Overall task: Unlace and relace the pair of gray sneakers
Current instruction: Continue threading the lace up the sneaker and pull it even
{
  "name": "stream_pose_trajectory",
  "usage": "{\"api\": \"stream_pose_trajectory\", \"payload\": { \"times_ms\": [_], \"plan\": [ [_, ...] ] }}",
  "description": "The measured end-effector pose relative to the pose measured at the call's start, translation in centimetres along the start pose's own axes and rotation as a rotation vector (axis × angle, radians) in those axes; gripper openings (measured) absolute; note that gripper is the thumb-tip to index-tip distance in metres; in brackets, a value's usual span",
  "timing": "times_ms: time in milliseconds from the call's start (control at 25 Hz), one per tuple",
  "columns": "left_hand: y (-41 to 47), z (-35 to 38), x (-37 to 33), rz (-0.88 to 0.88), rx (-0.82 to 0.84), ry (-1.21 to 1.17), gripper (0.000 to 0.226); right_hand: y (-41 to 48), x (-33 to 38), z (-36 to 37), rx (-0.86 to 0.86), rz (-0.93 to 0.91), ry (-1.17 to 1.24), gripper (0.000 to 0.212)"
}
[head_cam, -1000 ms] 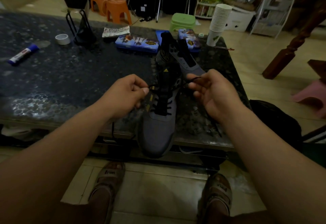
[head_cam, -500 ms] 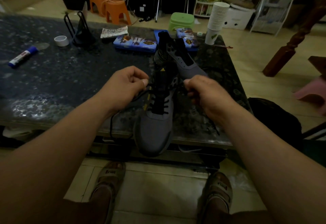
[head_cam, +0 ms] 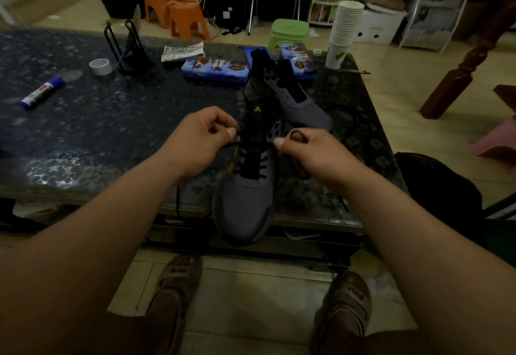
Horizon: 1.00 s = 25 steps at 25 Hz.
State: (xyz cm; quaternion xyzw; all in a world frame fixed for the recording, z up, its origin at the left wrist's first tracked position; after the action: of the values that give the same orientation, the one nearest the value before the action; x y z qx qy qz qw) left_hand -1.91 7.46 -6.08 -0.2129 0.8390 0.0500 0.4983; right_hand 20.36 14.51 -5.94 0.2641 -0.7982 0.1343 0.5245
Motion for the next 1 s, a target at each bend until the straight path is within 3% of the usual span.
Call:
{"api": "stream_pose_trajectory", "payload": {
  "times_ms": [160, 320, 360, 400, 480, 560, 640, 720, 800, 880, 960, 1000],
  "plan": [
    [-0.4, 0.2, 0.1, -0.08, 0.044, 0.144, 0.004, 0.9, -0.9, -1.2, -0.388, 0.162, 0.492, 0.017],
    [-0.6, 0.7, -0.4, -0.137, 0.042, -0.071, 0.005, 1.1, -0.1, -1.5, -0.477, 0.233, 1.12, 0.026],
    [-0.9, 0.6, -0.4, -0.159, 0.038, -0.105, 0.006, 1.1, 0.1, -1.8, -0.472, 0.22, 1.082, 0.027],
    [-1.2, 0.6, -0.2, -0.182, 0.049, -0.095, 0.011, 0.9, 0.2, -2.0, -0.411, 0.175, 0.872, 0.027],
    [-1.8, 0.9, 0.8, -0.225, 0.122, 0.049, 0.03, 0.2, -0.1, -1.8, -0.109, 0.037, 0.178, 0.029],
    [-2.6, 1.3, 1.4, -0.237, 0.162, 0.241, 0.049, -0.2, -0.3, -1.0, 0.173, -0.032, -0.225, 0.034],
    [-2.9, 1.8, 1.6, -0.21, 0.125, 0.294, 0.056, 0.0, 0.0, -0.6, 0.147, -0.008, -0.149, 0.029],
    [-3.0, 2.4, 1.3, -0.202, 0.107, 0.291, 0.055, 0.4, 0.2, -1.0, -0.094, 0.066, 0.098, 0.021],
    [-3.0, 2.9, 1.1, -0.192, 0.088, 0.338, 0.054, 0.9, 0.1, -1.5, -0.211, 0.085, 0.189, 0.019],
    [-3.0, 3.0, 0.6, -0.145, 0.003, 0.349, 0.054, 0.9, 0.1, -1.3, -0.162, 0.071, 0.142, 0.028],
    [-3.0, 3.1, -0.6, 0.077, -0.133, 0.305, 0.053, 0.6, 1.1, -0.9, -0.12, 0.032, 0.073, 0.039],
    [-3.1, 3.3, -1.6, 0.196, -0.123, 0.247, 0.055, 0.5, 1.9, -0.9, -0.115, -0.002, 0.063, 0.043]
  ]
}}
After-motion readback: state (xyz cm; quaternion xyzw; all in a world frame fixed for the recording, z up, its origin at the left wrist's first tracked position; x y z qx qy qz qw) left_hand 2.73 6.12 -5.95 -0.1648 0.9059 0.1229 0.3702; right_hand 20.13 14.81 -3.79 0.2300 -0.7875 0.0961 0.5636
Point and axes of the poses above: each hand's wrist, its own y-axis towards the middle knuckle, its own z-axis out of the palm, x = y × z, the point moved 1 cm from there along y, towards the middle knuckle, and after that the axes turned 12 degrees about -z, right-handed, at the moved point
